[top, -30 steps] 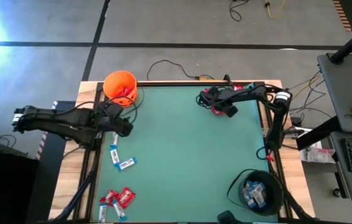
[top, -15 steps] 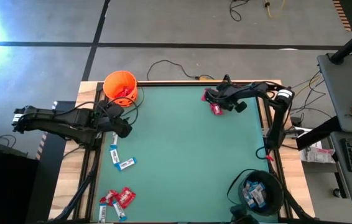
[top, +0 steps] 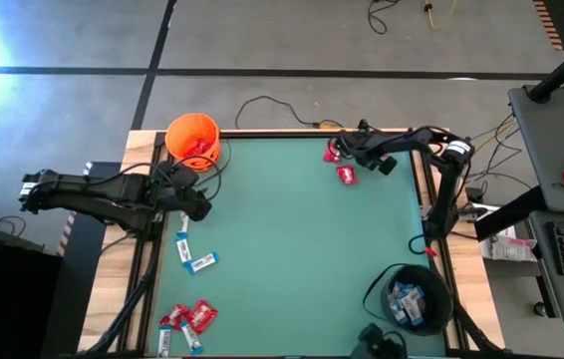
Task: Sort candy by brand, put in halloween buckets
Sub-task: Move the red candies to the center of the table
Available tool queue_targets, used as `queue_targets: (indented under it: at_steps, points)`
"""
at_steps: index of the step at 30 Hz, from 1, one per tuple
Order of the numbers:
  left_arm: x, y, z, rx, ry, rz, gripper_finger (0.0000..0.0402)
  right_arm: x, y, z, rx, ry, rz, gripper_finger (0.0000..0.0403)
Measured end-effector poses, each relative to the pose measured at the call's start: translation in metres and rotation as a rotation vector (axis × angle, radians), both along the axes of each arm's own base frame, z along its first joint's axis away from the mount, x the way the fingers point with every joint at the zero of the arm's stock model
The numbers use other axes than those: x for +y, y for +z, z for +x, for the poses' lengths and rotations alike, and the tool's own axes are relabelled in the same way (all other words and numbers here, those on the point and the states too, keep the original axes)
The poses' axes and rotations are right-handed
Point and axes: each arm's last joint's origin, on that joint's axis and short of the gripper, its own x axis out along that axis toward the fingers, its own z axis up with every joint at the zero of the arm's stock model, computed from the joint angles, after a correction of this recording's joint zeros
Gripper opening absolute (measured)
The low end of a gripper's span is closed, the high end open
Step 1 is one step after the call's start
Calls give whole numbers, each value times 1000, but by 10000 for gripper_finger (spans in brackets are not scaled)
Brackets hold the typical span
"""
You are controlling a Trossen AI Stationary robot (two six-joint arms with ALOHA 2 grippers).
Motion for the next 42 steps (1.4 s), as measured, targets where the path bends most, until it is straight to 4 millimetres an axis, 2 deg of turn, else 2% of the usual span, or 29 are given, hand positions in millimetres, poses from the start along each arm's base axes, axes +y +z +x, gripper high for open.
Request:
queue_targets:
  at_steps: [4,7,11,16,20,22,24,28,32,35,38,42]
  points:
    - [-1,0,-1,-12,-6,-28,241,11,-2,9,-37,87,97,9]
    - [-1,1,-2,-24,0,-31,241,28,-3,23,-69,173,159,9]
    - [0,3,-2,-30,5,-23,241,61,1,52,-143,310,223,9]
    - [0,5,-2,-45,10,-4,241,108,14,95,-195,594,266,9]
    - [-1,9,-2,-99,-21,-20,241,123,29,114,-169,805,285,9]
    - [-2,12,-2,-134,-29,-25,241,120,40,119,-148,839,247,9]
    - [-3,14,-3,-166,-32,-28,241,109,54,122,-116,838,162,9]
    - [-5,19,-3,-256,-43,-70,241,70,67,116,-40,786,61,9]
    - [-15,27,5,-365,-155,-149,241,30,67,96,-26,683,45,9]
    - [-23,33,12,-443,-232,-166,241,10,62,82,-24,632,42,9]
    - [-31,41,17,-519,-301,-196,241,1,59,78,-55,696,55,9]
    - [-42,64,16,-594,-440,-217,241,2,46,79,-79,761,92,9]
